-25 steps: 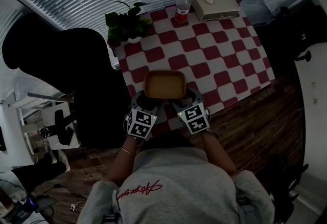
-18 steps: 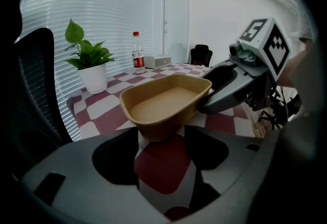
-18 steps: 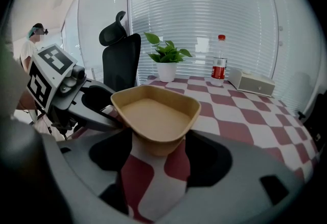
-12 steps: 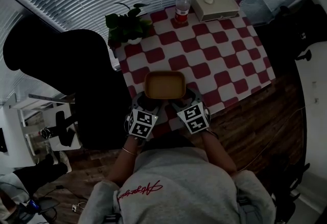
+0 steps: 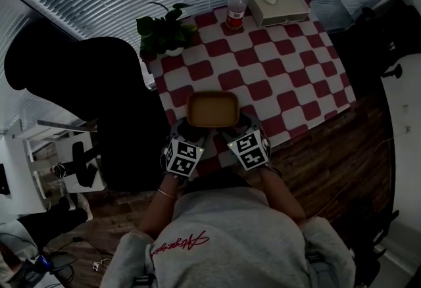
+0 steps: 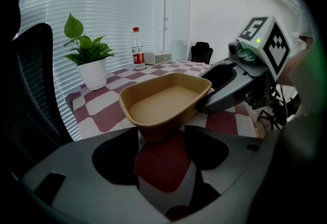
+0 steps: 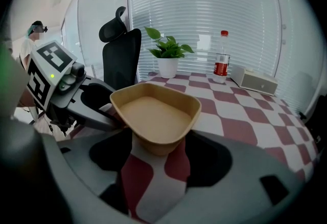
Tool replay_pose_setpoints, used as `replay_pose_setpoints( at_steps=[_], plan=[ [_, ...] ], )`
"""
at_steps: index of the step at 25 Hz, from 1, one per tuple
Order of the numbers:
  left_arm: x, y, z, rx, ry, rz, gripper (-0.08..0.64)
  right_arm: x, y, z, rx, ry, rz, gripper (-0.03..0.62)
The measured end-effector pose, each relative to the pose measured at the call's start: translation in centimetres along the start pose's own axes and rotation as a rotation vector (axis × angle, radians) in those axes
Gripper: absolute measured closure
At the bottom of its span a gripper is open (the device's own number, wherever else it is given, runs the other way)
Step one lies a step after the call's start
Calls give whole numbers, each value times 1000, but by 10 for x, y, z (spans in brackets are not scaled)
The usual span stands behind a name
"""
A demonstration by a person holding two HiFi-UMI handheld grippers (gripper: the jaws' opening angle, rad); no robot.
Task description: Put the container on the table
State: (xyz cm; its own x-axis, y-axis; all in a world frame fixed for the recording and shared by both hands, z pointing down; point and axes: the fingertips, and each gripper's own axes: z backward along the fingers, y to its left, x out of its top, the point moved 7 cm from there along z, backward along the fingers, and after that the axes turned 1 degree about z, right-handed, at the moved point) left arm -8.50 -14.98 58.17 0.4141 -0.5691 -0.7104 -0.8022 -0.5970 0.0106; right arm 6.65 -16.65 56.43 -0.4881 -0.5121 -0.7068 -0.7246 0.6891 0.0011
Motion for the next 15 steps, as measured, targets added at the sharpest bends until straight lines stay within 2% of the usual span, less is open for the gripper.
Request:
replay_pose_setpoints(
  at_steps=[15],
  plan=[
    [0, 2, -3, -10, -1, 15, 275, -1, -1, -4, -3, 10, -5, 262]
  ],
)
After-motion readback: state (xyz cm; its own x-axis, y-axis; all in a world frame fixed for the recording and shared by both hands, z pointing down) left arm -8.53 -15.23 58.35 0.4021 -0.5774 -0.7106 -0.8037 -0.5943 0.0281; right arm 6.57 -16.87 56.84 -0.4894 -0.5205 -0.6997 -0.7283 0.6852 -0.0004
